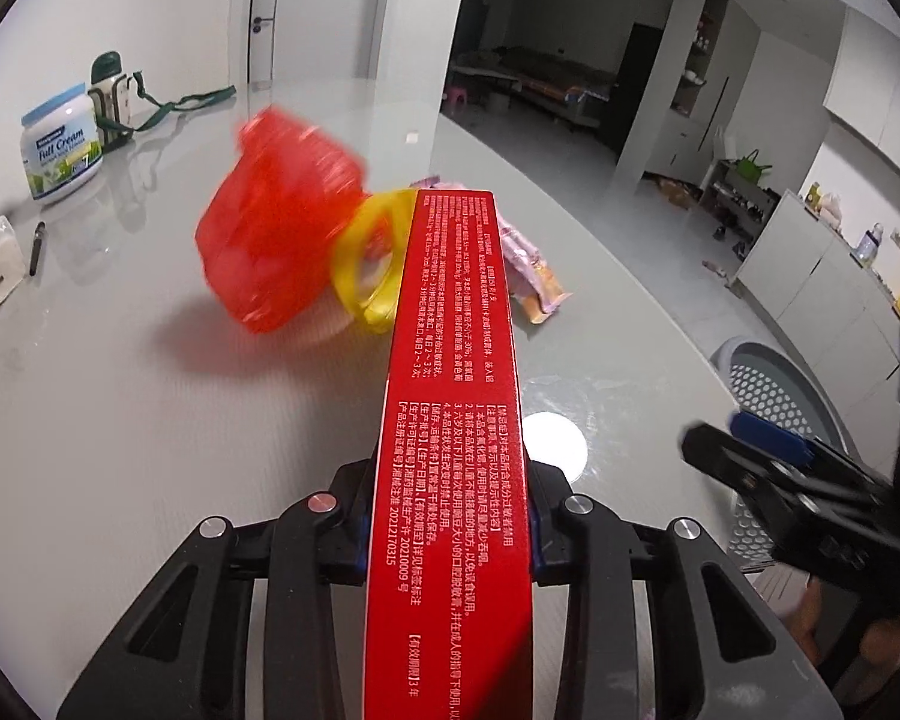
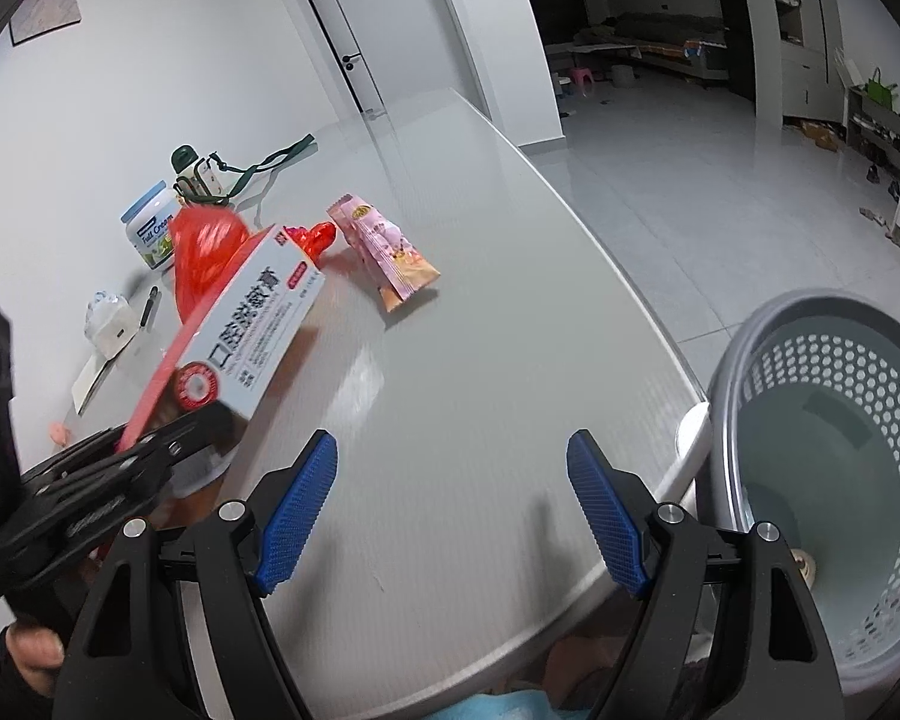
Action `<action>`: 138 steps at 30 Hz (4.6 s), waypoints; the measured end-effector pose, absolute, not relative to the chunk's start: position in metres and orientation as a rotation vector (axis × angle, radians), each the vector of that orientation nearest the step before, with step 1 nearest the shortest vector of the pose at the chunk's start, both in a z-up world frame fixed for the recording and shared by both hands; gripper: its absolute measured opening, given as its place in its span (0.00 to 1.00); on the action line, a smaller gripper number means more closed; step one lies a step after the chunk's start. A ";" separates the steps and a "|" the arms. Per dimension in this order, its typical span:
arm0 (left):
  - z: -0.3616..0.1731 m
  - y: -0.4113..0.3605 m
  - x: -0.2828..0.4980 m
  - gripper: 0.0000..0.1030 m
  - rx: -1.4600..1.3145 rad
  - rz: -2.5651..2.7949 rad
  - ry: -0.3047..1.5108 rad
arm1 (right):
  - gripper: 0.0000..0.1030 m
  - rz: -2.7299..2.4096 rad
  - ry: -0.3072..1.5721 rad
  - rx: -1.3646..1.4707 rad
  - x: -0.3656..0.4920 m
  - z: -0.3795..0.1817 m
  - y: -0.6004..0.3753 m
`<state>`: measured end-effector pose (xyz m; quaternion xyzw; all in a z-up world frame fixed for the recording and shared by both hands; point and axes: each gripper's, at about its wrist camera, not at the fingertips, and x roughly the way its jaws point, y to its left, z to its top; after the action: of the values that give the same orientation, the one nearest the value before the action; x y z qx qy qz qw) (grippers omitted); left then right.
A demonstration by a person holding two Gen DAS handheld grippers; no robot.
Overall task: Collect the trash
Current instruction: 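Grasp the pink snack wrapper with the right tool while the left tool holds the box, then carry the box and the pink wrapper over the grey basket with both tools, then open both tools to drop the box and wrapper into the basket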
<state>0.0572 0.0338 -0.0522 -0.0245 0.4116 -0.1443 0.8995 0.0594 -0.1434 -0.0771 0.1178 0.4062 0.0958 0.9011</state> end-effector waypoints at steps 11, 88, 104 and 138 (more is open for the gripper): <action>-0.025 0.050 0.045 0.33 -0.076 -0.294 0.764 | 0.73 0.235 0.796 0.152 0.111 -0.064 -0.124; -0.019 -0.132 0.033 0.33 0.120 -0.617 0.738 | 0.33 -0.214 0.781 0.318 -0.014 -0.069 -0.301; -0.071 -0.240 0.039 0.33 0.259 -0.803 0.875 | 0.33 -0.326 0.882 0.409 -0.035 -0.111 -0.371; -0.072 -0.237 0.031 0.68 0.258 -0.715 0.853 | 0.53 -0.311 0.862 0.410 -0.033 -0.110 -0.361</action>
<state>0.0310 -0.2374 -0.0720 0.1221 0.4038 -0.3385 0.8411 -0.0329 -0.3612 -0.1101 0.1966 0.4130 -0.1490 0.8767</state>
